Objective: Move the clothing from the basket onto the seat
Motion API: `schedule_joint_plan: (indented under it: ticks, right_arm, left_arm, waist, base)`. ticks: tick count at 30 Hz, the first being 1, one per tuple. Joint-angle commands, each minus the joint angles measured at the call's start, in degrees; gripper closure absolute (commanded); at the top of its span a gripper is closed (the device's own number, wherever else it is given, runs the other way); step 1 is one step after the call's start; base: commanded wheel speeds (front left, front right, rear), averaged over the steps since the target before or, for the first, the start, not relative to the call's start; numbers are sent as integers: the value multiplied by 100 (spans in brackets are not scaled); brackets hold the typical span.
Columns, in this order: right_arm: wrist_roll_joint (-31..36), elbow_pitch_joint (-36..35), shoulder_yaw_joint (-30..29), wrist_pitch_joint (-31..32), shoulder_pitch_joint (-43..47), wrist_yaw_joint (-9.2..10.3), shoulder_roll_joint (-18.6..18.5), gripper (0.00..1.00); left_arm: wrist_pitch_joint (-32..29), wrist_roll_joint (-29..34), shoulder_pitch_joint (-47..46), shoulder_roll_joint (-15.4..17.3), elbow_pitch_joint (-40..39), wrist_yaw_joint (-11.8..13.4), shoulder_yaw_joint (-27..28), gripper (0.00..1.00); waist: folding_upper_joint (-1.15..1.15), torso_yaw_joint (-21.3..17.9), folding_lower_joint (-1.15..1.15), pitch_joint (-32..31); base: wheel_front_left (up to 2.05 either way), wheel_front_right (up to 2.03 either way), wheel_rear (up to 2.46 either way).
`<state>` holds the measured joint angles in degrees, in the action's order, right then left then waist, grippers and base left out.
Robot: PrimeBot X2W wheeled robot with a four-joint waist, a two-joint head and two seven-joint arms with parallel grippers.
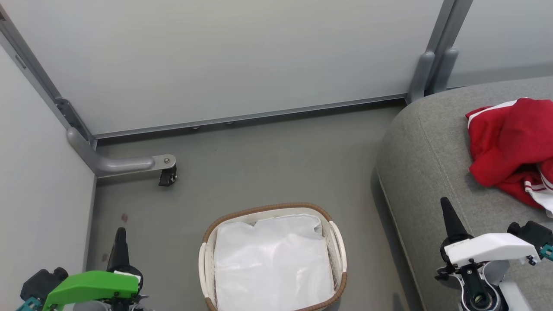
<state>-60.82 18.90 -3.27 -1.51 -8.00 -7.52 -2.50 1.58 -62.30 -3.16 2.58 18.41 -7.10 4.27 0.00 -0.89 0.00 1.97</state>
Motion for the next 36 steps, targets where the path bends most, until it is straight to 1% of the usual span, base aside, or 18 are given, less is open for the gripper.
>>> schedule_joint_plan:
  ticks: [1, 36]
  right_arm:
    - [-173, -93, -38, 42, 2, 3, -34, 100]
    - [-2028, -353, -226, 526, 138, 3, -46, 100]
  left_arm:
    - [-48, -181, -154, 35, -91, -32, 43, 100]
    - [-529, -1940, -280, 42, -312, -50, 168, 100]
  waist:
    - [0, 2, 0, -5]
    - [0, 50, 0, -101]
  base:
    - [0, 0, 0]
    - [0, 0, 0]
